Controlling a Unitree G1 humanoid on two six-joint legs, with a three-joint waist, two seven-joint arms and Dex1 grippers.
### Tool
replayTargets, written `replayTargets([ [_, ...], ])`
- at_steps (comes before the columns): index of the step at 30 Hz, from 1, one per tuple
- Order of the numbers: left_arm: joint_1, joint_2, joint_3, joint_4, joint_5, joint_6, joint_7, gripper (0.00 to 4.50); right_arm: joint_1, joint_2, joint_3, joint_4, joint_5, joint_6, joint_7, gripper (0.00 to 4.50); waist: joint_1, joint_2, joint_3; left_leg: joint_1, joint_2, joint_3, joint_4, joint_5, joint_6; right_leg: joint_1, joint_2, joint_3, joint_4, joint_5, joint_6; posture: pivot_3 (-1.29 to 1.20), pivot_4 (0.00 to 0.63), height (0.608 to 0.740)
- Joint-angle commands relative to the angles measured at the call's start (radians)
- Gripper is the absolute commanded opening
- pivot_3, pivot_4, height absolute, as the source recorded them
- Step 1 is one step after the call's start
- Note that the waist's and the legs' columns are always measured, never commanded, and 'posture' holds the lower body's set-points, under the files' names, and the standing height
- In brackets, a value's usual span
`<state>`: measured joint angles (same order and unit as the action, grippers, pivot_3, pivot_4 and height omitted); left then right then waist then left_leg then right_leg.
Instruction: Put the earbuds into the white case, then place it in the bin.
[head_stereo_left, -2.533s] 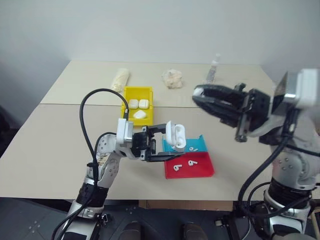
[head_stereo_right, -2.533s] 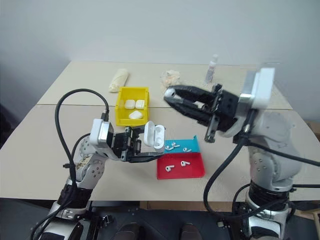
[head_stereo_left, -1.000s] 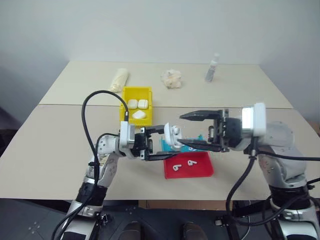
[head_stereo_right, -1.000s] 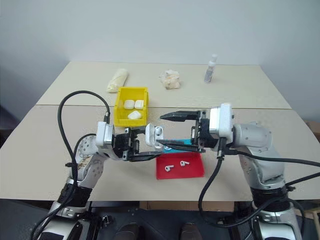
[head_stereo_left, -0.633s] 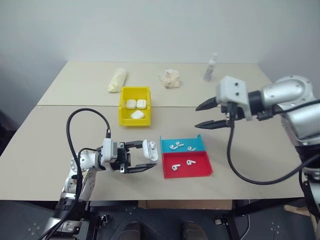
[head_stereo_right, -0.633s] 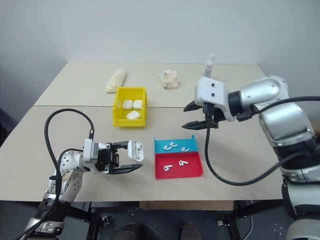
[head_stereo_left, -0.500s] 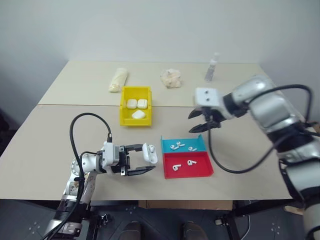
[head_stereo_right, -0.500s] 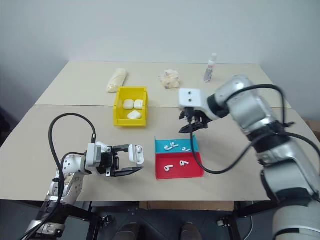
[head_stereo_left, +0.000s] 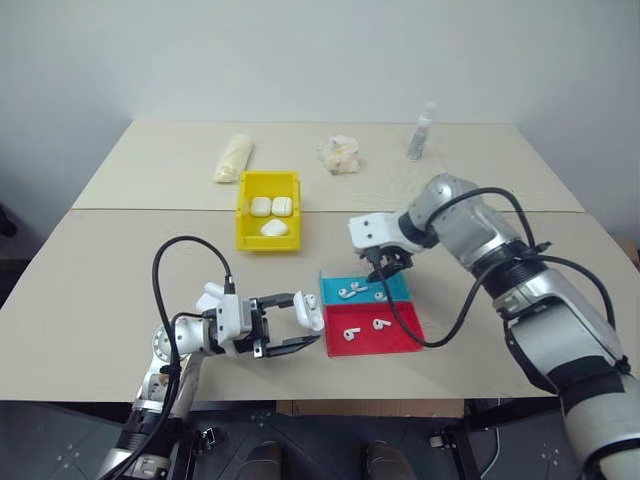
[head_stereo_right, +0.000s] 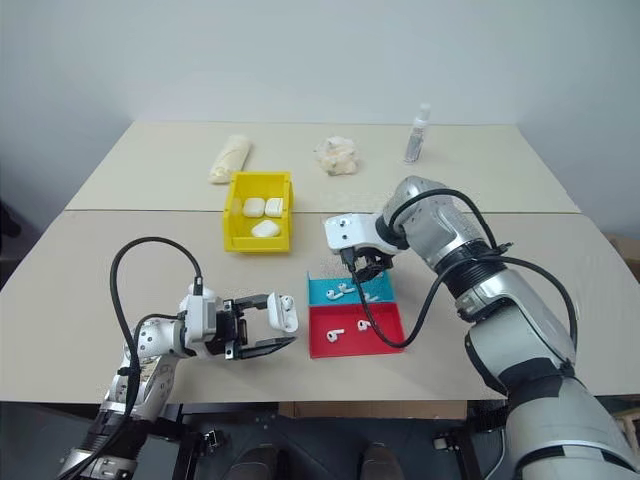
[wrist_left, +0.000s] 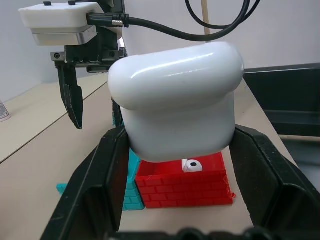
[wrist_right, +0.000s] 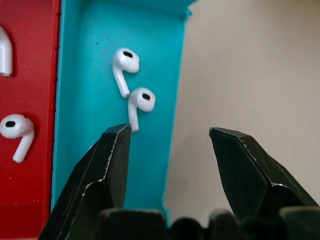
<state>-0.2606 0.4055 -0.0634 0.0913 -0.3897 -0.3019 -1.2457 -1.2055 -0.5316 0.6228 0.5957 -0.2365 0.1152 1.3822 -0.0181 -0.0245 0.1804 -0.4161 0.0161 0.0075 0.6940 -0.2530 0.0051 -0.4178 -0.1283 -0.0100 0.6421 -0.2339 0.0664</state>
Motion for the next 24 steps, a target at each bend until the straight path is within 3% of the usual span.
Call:
replayTargets([
  [1, 0.005, -0.006, -0.014, -0.051, -0.001, -0.003, 0.021, 2.74, -0.003, 0.023, -0.005, 0.025, -0.045, -0.043, -0.022, 2.99, 0.0, 0.0, 0.0, 0.0, 0.0, 0.0, 0.0, 0.0, 0.0, 0.0, 0.0, 0.0, 0.0, 0.0, 0.0, 0.0, 0.15, 0.74],
  [14, 0.021, 0.042, -0.034, -0.046, 0.057, 0.021, 0.062, 2.74, 0.029, 0.073, -0.016, 0.022, -0.107, -0.068, -0.008, 2.99, -0.002, 0.0, 0.0, 0.0, 0.0, 0.001, 0.0, 0.0, 0.0, -0.001, 0.0, 0.001, 0.001, 0.0, 0.0, 0.0, 0.15, 0.74],
  [16, 0.022, 0.047, -0.033, -0.049, 0.053, 0.023, 0.066, 2.74, 0.034, 0.073, -0.012, 0.027, -0.123, -0.077, -0.022, 2.62, -0.002, 0.0, 0.0, 0.0, 0.0, 0.001, 0.0, 0.0, 0.0, -0.001, 0.0, 0.001, 0.001, 0.0, 0.0, 0.0, 0.15, 0.74],
  [24, 0.017, 0.05, -0.032, -0.045, 0.049, 0.02, 0.069, 2.74, 0.04, 0.076, -0.02, 0.041, -0.136, -0.086, -0.024, 2.62, -0.002, 0.0, 0.0, 0.0, 0.0, 0.001, 0.0, 0.0, -0.001, -0.001, 0.0, 0.001, 0.001, 0.0, 0.0, 0.0, 0.15, 0.74],
])
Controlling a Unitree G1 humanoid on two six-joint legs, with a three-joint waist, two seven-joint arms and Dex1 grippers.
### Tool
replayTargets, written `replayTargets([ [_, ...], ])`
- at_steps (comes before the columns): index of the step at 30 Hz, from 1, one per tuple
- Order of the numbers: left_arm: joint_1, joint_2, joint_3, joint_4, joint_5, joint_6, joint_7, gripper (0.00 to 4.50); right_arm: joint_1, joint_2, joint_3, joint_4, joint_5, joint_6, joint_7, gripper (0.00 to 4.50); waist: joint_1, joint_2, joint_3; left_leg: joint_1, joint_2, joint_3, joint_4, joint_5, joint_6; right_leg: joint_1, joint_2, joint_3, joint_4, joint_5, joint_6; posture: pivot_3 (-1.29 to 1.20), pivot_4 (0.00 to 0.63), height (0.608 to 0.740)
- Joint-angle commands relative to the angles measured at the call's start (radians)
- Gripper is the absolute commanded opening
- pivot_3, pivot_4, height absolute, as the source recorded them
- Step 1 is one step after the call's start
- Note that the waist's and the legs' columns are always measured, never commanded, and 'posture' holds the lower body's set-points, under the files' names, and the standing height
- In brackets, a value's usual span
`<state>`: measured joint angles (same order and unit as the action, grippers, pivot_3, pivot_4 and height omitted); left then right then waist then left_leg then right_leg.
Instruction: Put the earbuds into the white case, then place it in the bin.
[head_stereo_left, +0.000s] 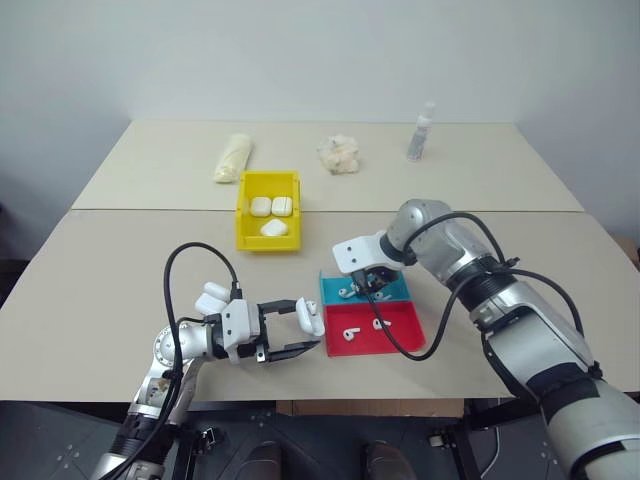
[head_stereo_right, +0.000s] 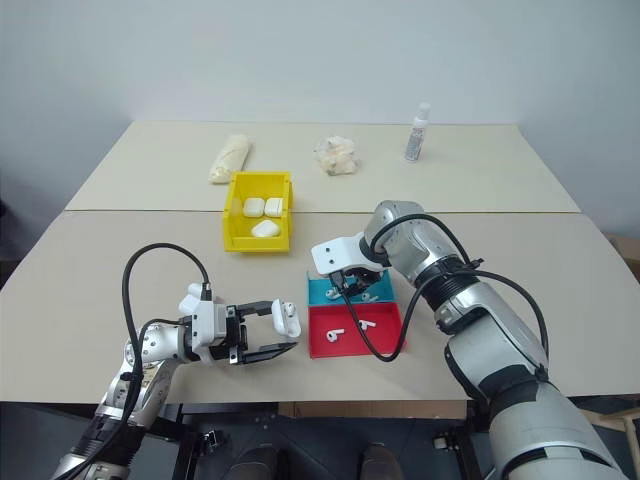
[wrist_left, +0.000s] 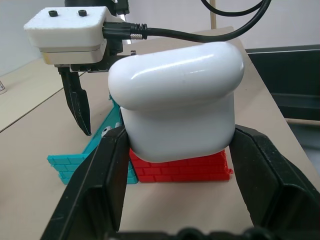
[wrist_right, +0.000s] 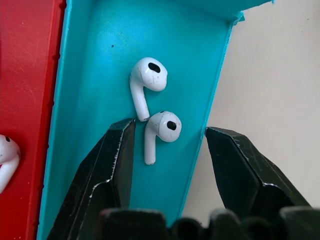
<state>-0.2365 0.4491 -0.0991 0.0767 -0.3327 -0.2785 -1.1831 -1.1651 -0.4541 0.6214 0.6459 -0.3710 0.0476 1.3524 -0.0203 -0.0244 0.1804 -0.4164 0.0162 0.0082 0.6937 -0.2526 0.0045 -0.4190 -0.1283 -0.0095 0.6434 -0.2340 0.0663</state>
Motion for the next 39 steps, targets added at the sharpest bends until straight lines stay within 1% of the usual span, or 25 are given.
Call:
replayTargets([
  [1, -0.007, 0.006, 0.004, -0.029, -0.008, -0.005, 0.006, 2.74, 0.001, -0.002, -0.019, -0.011, 0.0, -0.019, 0.008, 2.62, 0.0, 0.0, 0.0, 0.0, 0.0, 0.0, 0.0, 0.0, 0.0, 0.0, 0.0, 0.0, 0.0, 0.0, 0.0, 0.0, 0.15, 0.74],
  [2, -0.007, 0.007, 0.003, -0.029, -0.008, -0.005, 0.006, 2.74, 0.002, -0.003, -0.021, -0.014, 0.002, -0.021, 0.011, 2.62, 0.0, 0.0, 0.0, 0.0, 0.0, 0.0, 0.0, 0.0, 0.0, 0.0, 0.0, 0.0, 0.0, 0.0, 0.0, 0.0, 0.15, 0.74],
  [5, -0.009, 0.008, 0.004, -0.027, -0.009, -0.007, 0.003, 2.74, 0.007, -0.006, -0.018, -0.023, -0.001, -0.019, 0.018, 2.06, 0.0, 0.0, 0.0, 0.0, 0.0, 0.0, 0.0, 0.0, 0.0, 0.0, 0.0, 0.0, 0.0, 0.0, 0.0, 0.0, 0.15, 0.74],
  [17, -0.016, 0.011, 0.003, -0.022, -0.009, -0.012, 0.003, 2.74, 0.024, -0.011, -0.022, -0.04, -0.013, -0.02, 0.021, 2.06, 0.0, 0.0, 0.0, 0.0, 0.0, 0.0, 0.0, 0.0, 0.0, 0.0, 0.0, 0.0, 0.0, 0.0, 0.0, 0.0, 0.15, 0.74],
  [20, -0.013, 0.014, 0.001, -0.028, -0.008, -0.007, 0.003, 2.74, 0.028, -0.014, -0.021, -0.046, -0.015, -0.025, 0.024, 1.48, 0.0, 0.0, 0.0, 0.0, 0.0, 0.0, 0.0, 0.0, 0.0, 0.0, 0.0, 0.0, 0.0, 0.0, 0.0, 0.0, 0.15, 0.74],
  [21, -0.012, 0.018, 0.001, -0.031, -0.006, -0.003, 0.003, 2.74, 0.029, -0.015, -0.021, -0.048, -0.017, -0.025, 0.022, 1.2, 0.0, 0.0, 0.0, 0.0, 0.0, 0.0, 0.0, 0.0, 0.0, 0.0, 0.0, 0.0, 0.0, 0.0, 0.0, 0.0, 0.15, 0.74],
  [32, -0.016, 0.023, 0.002, -0.03, -0.008, 0.008, 0.006, 2.74, 0.038, -0.014, -0.019, -0.053, -0.029, -0.021, 0.016, 1.2, 0.0, 0.0, 0.0, 0.0, 0.0, 0.0, 0.0, 0.0, 0.0, 0.0, 0.0, 0.0, 0.001, 0.0, 0.0, 0.0, 0.15, 0.74],
  [34, -0.018, 0.022, 0.001, -0.028, -0.008, 0.007, 0.006, 2.74, 0.042, -0.014, -0.021, -0.063, -0.027, -0.01, 0.021, 0.86, 0.0, 0.0, 0.0, 0.0, 0.0, 0.0, 0.0, 0.0, 0.0, 0.0, 0.0, 0.0, 0.001, 0.0, 0.0, 0.0, 0.15, 0.74],
  [39, -0.022, 0.021, 0.001, -0.023, -0.008, 0.008, 0.003, 2.74, 0.053, -0.019, -0.028, -0.087, -0.027, 0.005, 0.023, 0.86, 0.0, 0.0, 0.0, 0.0, 0.0, 0.0, 0.0, 0.0, 0.0, 0.0, 0.0, 0.0, 0.001, 0.0, 0.0, 0.0, 0.15, 0.74],
])
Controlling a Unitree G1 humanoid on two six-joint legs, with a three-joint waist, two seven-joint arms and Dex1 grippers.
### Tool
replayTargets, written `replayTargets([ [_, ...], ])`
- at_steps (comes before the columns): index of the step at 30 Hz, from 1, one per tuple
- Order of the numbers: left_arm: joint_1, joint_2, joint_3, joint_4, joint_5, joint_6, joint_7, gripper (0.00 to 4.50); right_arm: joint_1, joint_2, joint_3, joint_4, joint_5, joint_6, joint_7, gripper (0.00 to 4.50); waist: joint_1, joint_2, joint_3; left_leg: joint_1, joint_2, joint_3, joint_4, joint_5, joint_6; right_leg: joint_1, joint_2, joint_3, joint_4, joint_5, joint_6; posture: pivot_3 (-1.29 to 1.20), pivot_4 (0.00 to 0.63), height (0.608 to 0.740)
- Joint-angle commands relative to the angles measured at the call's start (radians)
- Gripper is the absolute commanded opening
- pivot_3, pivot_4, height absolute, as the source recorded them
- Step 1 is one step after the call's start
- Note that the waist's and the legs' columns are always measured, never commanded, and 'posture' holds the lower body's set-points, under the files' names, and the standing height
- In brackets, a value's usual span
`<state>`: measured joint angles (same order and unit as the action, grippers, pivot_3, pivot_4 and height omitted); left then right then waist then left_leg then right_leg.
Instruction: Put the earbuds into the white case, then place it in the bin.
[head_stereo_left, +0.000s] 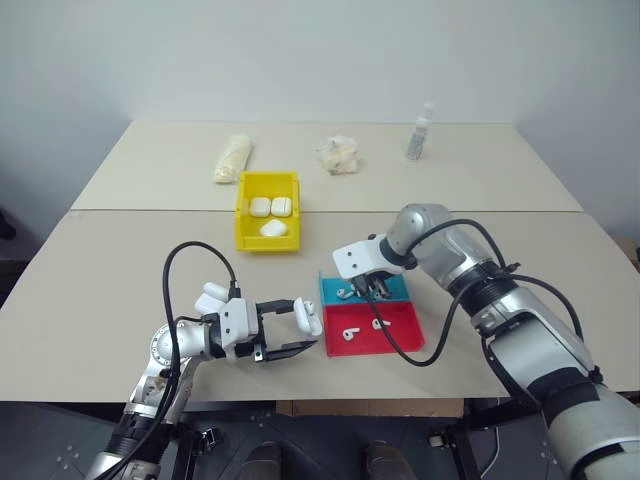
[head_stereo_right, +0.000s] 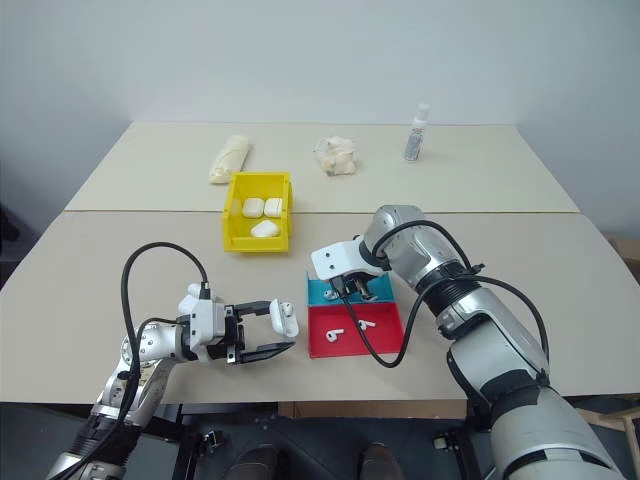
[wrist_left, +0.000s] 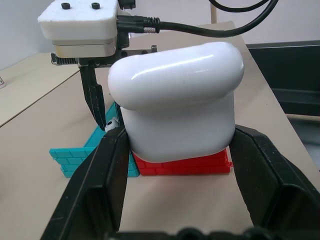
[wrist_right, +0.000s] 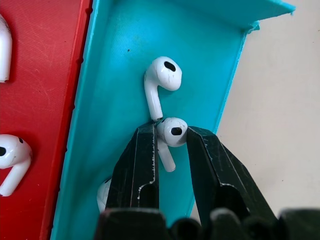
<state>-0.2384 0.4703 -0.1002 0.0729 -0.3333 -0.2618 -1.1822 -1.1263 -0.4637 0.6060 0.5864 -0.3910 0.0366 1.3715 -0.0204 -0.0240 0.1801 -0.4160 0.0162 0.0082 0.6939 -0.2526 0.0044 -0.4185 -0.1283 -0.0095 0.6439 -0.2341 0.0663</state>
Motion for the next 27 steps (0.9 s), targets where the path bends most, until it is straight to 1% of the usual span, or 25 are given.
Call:
replayTargets([
  [1, -0.021, -0.001, 0.001, -0.019, -0.007, -0.01, 0.002, 2.74, 0.017, -0.011, -0.014, -0.033, -0.007, 0.023, 0.003, 0.86, 0.0, 0.0, 0.0, 0.0, 0.0, 0.0, 0.0, 0.0, 0.0, 0.0, 0.0, 0.0, 0.0, 0.0, 0.0, 0.0, 0.15, 0.74],
  [4, -0.024, -0.006, 0.0, -0.019, -0.008, -0.014, 0.003, 2.74, 0.025, -0.021, -0.025, -0.058, -0.006, 0.039, -0.007, 0.86, 0.0, 0.0, 0.0, 0.0, 0.0, 0.0, 0.0, 0.0, 0.0, 0.0, 0.0, 0.0, 0.0, 0.0, 0.0, 0.0, 0.15, 0.74],
  [8, -0.036, -0.019, 0.006, -0.037, -0.028, -0.011, 0.005, 2.74, 0.027, -0.055, -0.082, -0.129, 0.009, 0.077, -0.043, 0.86, 0.003, 0.0, 0.0, 0.0, 0.0, 0.0, 0.0, 0.0, 0.0, 0.0, 0.0, 0.0, 0.0, 0.0, 0.0, 0.0, 0.15, 0.74],
  [9, -0.043, -0.025, 0.008, -0.045, -0.036, -0.006, 0.009, 2.74, 0.026, -0.068, -0.111, -0.155, 0.015, 0.092, -0.067, 0.86, 0.004, 0.0, 0.0, 0.0, 0.0, 0.0, 0.0, 0.0, 0.0, 0.0, 0.0, 0.0, 0.0, 0.0, 0.0, 0.0, 0.15, 0.74],
  [12, -0.071, -0.044, 0.009, -0.085, -0.067, 0.027, 0.025, 2.74, 0.037, -0.1, -0.236, -0.3, 0.046, 0.237, -0.151, 0.86, 0.006, 0.0, 0.0, -0.002, 0.0, 0.0, 0.0, 0.0, 0.0, -0.002, 0.0, 0.0, 0.0, 0.0, 0.0, 0.0, 0.15, 0.74],
  [14, -0.082, -0.054, 0.01, -0.113, -0.083, 0.057, 0.037, 2.74, 0.062, -0.117, -0.293, -0.403, 0.072, 0.319, -0.161, 0.86, 0.007, 0.0, 0.0, -0.004, 0.0, 0.0, 0.001, 0.0, 0.0, -0.003, 0.0, 0.0, 0.0, 0.0, 0.0, 0.0, 0.15, 0.74],
  [17, -0.112, -0.082, 0.005, -0.173, -0.126, 0.127, 0.073, 2.74, 0.131, -0.151, -0.443, -0.626, 0.151, 0.491, -0.184, 0.86, 0.008, 0.0, 0.0, -0.005, 0.0, -0.001, 0.001, 0.0, 0.0, -0.002, 0.0, -0.001, -0.001, 0.0, 0.0, 0.0, 0.15, 0.74],
  [19, -0.136, -0.101, 0.002, -0.2, -0.146, 0.173, 0.103, 2.74, 0.171, -0.141, -0.575, -0.769, 0.247, 0.608, -0.208, 0.86, 0.012, 0.0, 0.0, -0.006, 0.0, -0.002, 0.002, 0.0, 0.0, -0.002, 0.0, -0.001, -0.001, 0.0, 0.0, 0.0, 0.15, 0.74],
  [20, -0.149, -0.106, 0.003, -0.209, -0.165, 0.192, 0.097, 2.74, 0.188, -0.124, -0.663, -0.848, 0.328, 0.676, -0.213, 0.86, 0.012, 0.0, 0.0, -0.006, 0.0, -0.002, 0.002, 0.0, 0.0, -0.002, 0.0, -0.001, -0.001, 0.0, 0.0, 0.0, 0.15, 0.74],
  [22, -0.165, -0.106, 0.006, -0.224, -0.195, 0.217, 0.08, 2.74, 0.218, -0.097, -0.798, -0.976, 0.47, 0.777, -0.225, 0.86, 0.011, 0.0, 0.0, -0.006, 0.0, -0.003, 0.002, 0.0, 0.0, -0.003, 0.0, -0.001, 0.0, 0.0, 0.0, 0.0, 0.15, 0.74],
  [23, -0.179, -0.109, 0.006, -0.231, -0.209, 0.235, 0.078, 2.74, 0.23, -0.064, -0.887, -1.05, 0.567, 0.853, -0.236, 0.86, 0.011, 0.0, 0.0, -0.006, 0.0, -0.003, 0.002, 0.0, 0.0, -0.002, 0.0, -0.001, 0.0, 0.0, 0.0, 0.0, 0.15, 0.74],
  [25, -0.204, -0.117, 0.006, -0.23, -0.227, 0.248, 0.07, 2.74, 0.266, 0.002, -1.011, -1.174, 0.716, 0.933, -0.285, 0.86, 0.008, 0.0, 0.0, -0.006, 0.0, -0.004, 0.002, 0.0, 0.001, -0.002, 0.0, -0.002, -0.001, 0.0, 0.0, 0.0, 0.15, 0.74],
  [27, -0.234, -0.128, 0.002, -0.216, -0.23, 0.25, 0.06, 2.74, 0.312, 0.104, -1.119, -1.295, 0.871, 1.019, -0.365, 0.86, 0.008, -0.001, -0.001, -0.005, 0.0, -0.004, 0.002, 0.0, 0.001, 0.0, 0.0, -0.002, -0.001, 0.0, 0.0, 0.0, 0.15, 0.74],
])
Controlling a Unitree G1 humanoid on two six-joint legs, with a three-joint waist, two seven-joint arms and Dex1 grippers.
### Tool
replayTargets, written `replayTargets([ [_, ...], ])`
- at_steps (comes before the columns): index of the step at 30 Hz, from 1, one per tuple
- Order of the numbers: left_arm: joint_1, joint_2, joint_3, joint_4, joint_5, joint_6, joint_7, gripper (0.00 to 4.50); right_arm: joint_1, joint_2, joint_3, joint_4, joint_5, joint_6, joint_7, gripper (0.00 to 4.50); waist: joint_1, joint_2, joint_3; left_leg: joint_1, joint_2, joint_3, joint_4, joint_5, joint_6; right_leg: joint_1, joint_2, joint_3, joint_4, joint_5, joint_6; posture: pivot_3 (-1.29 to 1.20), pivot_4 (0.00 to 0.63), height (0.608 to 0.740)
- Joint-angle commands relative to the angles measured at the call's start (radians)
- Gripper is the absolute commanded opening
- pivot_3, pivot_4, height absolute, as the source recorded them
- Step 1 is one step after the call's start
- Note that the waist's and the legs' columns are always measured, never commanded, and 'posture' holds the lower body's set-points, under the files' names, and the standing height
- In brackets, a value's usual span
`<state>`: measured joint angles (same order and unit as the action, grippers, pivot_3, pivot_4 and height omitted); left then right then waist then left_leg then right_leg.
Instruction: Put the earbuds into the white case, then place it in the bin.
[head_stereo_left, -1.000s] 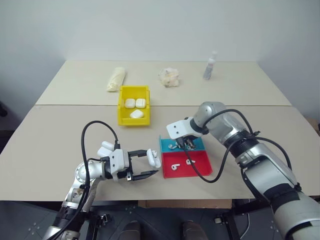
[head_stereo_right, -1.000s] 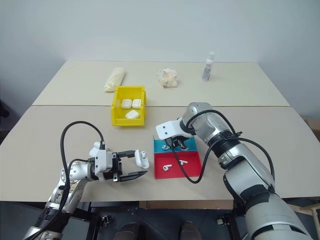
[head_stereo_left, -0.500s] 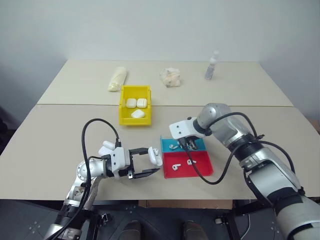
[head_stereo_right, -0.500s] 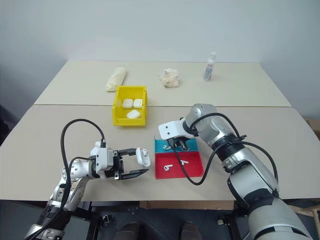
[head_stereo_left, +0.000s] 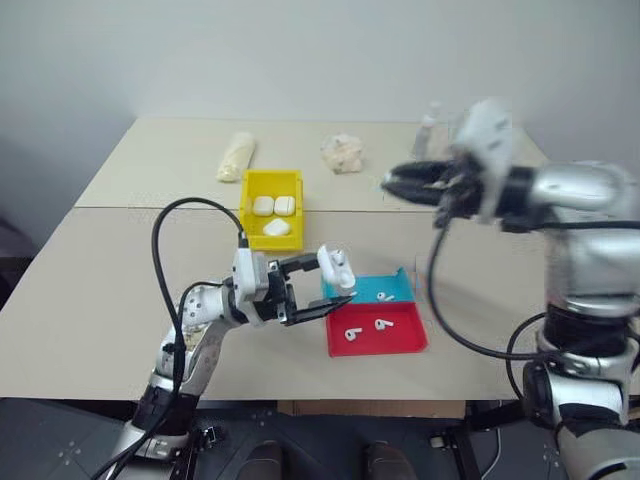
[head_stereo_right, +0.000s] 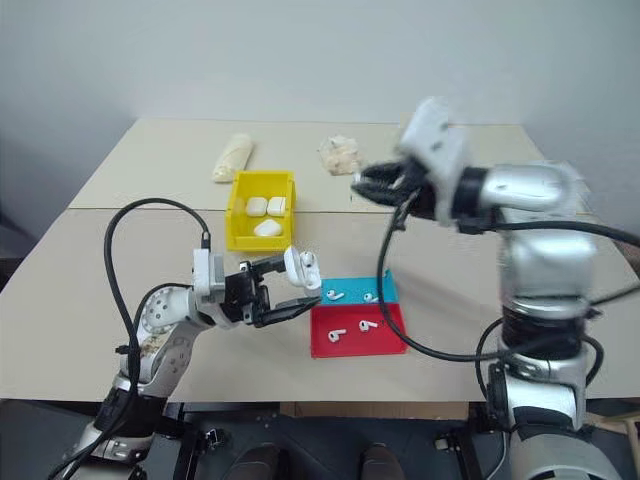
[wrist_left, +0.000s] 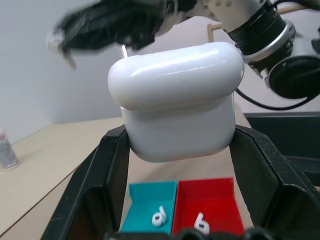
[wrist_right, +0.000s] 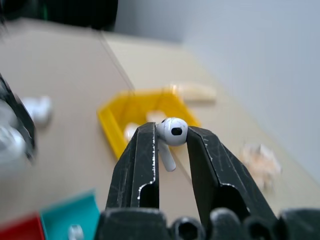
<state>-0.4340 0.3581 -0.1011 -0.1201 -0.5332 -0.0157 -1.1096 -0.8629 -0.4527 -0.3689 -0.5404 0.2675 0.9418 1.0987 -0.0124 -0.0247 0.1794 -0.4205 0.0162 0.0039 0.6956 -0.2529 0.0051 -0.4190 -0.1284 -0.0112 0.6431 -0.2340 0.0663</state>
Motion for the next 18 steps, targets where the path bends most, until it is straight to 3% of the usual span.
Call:
replayTargets([
  [1, -0.052, -0.021, -0.001, -0.014, -0.031, 0.0, -0.027, 2.74, 0.083, 0.141, -0.187, -0.221, 0.292, 0.144, -0.133, 0.86, 0.0, 0.0, -0.001, 0.001, 0.0, 0.0, 0.0, 0.0, 0.0, 0.001, 0.0, -0.001, 0.0, 0.0, 0.0, 0.0, 0.15, 0.74],
  [6, -0.09, -0.029, -0.008, -0.008, -0.044, 0.012, -0.065, 2.74, 0.269, 0.206, -0.245, -0.374, 0.584, 0.15, -0.281, 0.86, 0.0, 0.0, -0.001, 0.001, -0.001, 0.0, 0.0, 0.0, 0.0, 0.001, 0.0, 0.001, 0.001, 0.0, 0.0, 0.0, 0.15, 0.74],
  [10, -0.092, -0.043, -0.006, -0.018, -0.05, 0.011, -0.073, 2.74, 0.379, 0.213, -0.206, -0.411, 0.776, 0.077, -0.391, 0.86, -0.001, 0.0, -0.001, 0.001, -0.001, 0.0, -0.001, 0.0, 0.0, 0.001, 0.0, 0.0, 0.0, 0.0, 0.0, 0.0, 0.15, 0.74],
  [18, -0.088, -0.043, -0.006, -0.053, -0.045, 0.041, -0.076, 2.74, 0.496, 0.069, -0.079, -0.369, 0.815, -0.054, -0.468, 0.86, -0.002, 0.001, -0.001, 0.009, -0.001, 0.0, -0.001, -0.001, 0.001, 0.01, 0.0, 0.0, -0.003, 0.0, 0.0, 0.0, 0.15, 0.74],
])
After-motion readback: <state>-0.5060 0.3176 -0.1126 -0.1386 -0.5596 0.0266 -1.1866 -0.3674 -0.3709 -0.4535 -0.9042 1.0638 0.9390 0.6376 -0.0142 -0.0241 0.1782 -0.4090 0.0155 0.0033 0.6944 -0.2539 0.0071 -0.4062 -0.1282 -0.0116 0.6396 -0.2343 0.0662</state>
